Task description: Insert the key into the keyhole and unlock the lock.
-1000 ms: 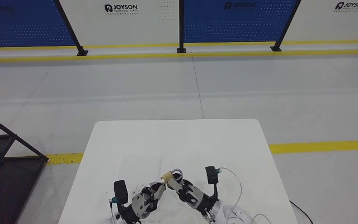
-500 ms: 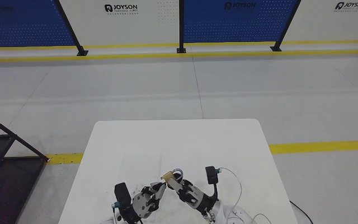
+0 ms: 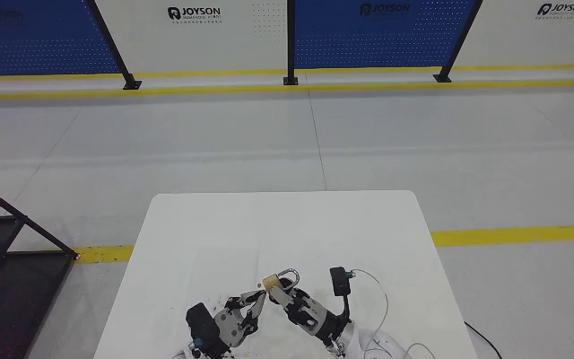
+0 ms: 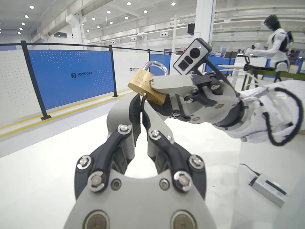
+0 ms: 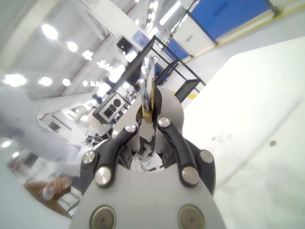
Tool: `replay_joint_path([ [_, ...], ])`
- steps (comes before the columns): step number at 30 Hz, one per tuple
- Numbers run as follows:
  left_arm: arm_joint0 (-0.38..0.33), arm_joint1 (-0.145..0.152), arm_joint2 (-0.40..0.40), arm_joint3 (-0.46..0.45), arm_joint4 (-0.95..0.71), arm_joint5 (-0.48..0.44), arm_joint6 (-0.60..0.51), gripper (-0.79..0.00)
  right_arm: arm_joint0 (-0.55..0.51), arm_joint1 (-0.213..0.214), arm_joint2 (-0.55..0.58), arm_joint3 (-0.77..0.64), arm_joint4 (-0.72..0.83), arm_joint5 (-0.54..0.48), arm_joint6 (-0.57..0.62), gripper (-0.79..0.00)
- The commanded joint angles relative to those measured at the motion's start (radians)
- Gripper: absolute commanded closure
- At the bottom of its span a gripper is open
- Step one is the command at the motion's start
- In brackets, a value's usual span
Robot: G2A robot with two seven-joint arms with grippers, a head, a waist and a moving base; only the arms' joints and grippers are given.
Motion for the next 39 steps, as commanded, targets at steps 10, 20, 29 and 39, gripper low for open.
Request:
replay_joint_path([
  [10, -0.018, -0.003, 0.027, 0.034, 0.047, 0.109, 0.06, 0.0, 0.003, 0.001, -0.007, -0.001, -0.001, 0.007, 0.0, 0.0],
  [20, -0.003, 0.007, 0.024, 0.023, -0.063, -0.041, 0.061, -0.785, 0.004, -0.001, -0.004, -0.007, -0.018, 0.049, -0.045, 0.0],
  [29, 0.156, 0.062, -0.181, 0.0, -0.236, -0.468, 0.133, -0.785, 0.139, -0.036, -0.125, 0.101, 0.051, 0.247, 0.138, 0.0],
  [39, 0.27, 0.098, -0.352, -0.006, -0.403, -0.515, 0.114, -0.785, 0.344, -0.143, -0.368, 0.287, 0.054, 0.463, 0.255, 0.0],
])
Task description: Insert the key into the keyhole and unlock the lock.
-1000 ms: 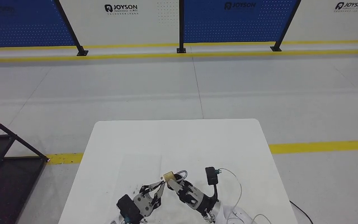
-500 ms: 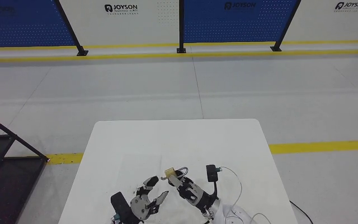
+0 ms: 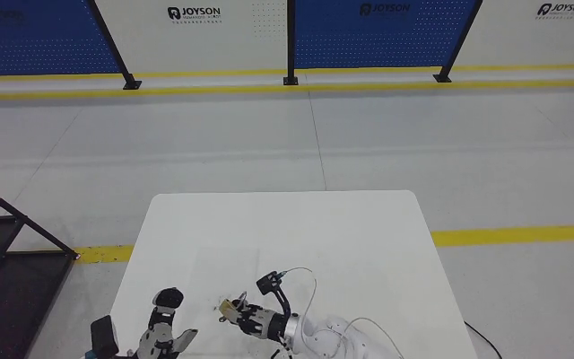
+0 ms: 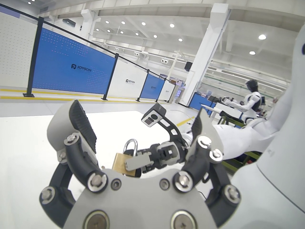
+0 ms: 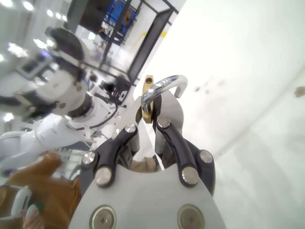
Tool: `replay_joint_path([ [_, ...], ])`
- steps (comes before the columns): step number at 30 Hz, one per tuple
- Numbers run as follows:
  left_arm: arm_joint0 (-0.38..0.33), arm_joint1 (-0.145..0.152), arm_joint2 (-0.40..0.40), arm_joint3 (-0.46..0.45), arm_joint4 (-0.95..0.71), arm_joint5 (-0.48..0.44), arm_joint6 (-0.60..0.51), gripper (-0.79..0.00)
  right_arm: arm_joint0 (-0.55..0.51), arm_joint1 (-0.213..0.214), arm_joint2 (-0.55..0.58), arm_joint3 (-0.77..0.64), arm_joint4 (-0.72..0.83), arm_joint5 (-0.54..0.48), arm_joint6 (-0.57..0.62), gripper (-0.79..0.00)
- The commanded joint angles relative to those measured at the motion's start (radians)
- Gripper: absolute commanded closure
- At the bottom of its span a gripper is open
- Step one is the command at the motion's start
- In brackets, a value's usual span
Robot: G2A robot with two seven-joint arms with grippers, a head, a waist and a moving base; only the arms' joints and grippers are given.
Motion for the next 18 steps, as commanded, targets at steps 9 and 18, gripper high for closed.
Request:
replay_joint_path([
  [9, 0.005, 0.006, -0.006, 0.014, -0.026, -0.019, -0.019, -0.785, 0.119, -0.102, -0.12, 0.164, 0.029, 0.144, -0.015, -0.175],
  [18, 0.005, 0.006, -0.006, 0.014, -0.026, -0.019, -0.019, -0.785, 0.149, -0.141, -0.145, 0.212, 0.023, 0.204, -0.005, -0.317],
])
